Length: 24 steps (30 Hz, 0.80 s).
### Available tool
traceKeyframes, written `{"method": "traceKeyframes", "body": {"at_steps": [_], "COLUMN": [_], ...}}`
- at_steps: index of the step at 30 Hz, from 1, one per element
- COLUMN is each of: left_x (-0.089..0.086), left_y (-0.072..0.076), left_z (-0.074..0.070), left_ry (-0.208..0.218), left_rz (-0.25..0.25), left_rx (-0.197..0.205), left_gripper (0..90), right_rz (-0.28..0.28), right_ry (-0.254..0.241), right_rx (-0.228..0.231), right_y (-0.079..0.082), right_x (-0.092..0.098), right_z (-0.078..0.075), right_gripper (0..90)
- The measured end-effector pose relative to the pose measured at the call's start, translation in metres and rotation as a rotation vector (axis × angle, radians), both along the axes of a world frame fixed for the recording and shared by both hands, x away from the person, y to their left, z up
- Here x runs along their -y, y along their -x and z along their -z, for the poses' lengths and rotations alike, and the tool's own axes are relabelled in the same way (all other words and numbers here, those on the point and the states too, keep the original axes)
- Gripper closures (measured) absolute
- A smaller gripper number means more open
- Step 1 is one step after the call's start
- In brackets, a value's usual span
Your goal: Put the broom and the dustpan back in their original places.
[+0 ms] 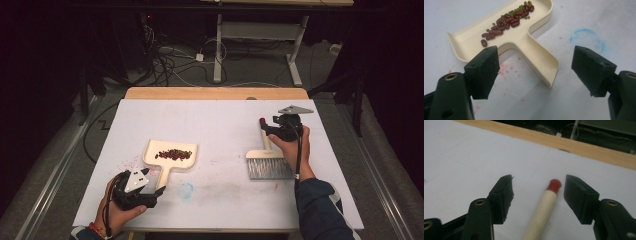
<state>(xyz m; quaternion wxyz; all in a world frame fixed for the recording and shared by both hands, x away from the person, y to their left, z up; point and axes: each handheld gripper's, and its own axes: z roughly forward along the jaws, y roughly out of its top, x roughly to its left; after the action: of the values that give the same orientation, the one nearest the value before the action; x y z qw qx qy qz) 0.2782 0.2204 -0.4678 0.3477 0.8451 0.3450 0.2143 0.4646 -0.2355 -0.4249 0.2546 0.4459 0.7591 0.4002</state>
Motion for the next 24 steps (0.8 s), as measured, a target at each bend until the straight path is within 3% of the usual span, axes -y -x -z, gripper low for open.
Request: {"method": "traceKeyframes", "body": {"at_steps": [5,7,9,16,19,24], "left_x": [0.001,0.001,0.002,0.005,0.006,0.007], "left_y": [0.000,0.000,0.000,0.001,0.001,0.002], "left_z": [0.000,0.001,0.001,0.000,0.001,0.001], "left_ry": [-0.001,0.001,0.005,-0.005,-0.005,-0.008], "left_rz": [-0.004,-0.005,-0.005,-0.001,-0.007,-0.003], "left_rx": [0.003,-0.001,-0.005,0.008,0.011,0.012], "left_gripper": [21.8,21.8,21.8,21.3,20.6,20.4], "right_rz": [0.004,0.040,0.028,-0.023,-0.013,-0.026], "right_ry": [-0.001,0.037,0.005,-0.035,-0.036,-0.082], "right_rx": [0.064,0.107,0.119,0.161,0.171,0.203], "right_y": [0.009,0.015,0.020,0.031,0.035,0.044], "right_x": [-0.001,-0.001,-0.001,-0.006,-0.008,-0.009], "right_z": [-0.005,-0.007,-0.009,-0.019,-0.023,-0.033], "right_gripper": [36.5,33.8,32.4,28.2,25.5,25.8]}}
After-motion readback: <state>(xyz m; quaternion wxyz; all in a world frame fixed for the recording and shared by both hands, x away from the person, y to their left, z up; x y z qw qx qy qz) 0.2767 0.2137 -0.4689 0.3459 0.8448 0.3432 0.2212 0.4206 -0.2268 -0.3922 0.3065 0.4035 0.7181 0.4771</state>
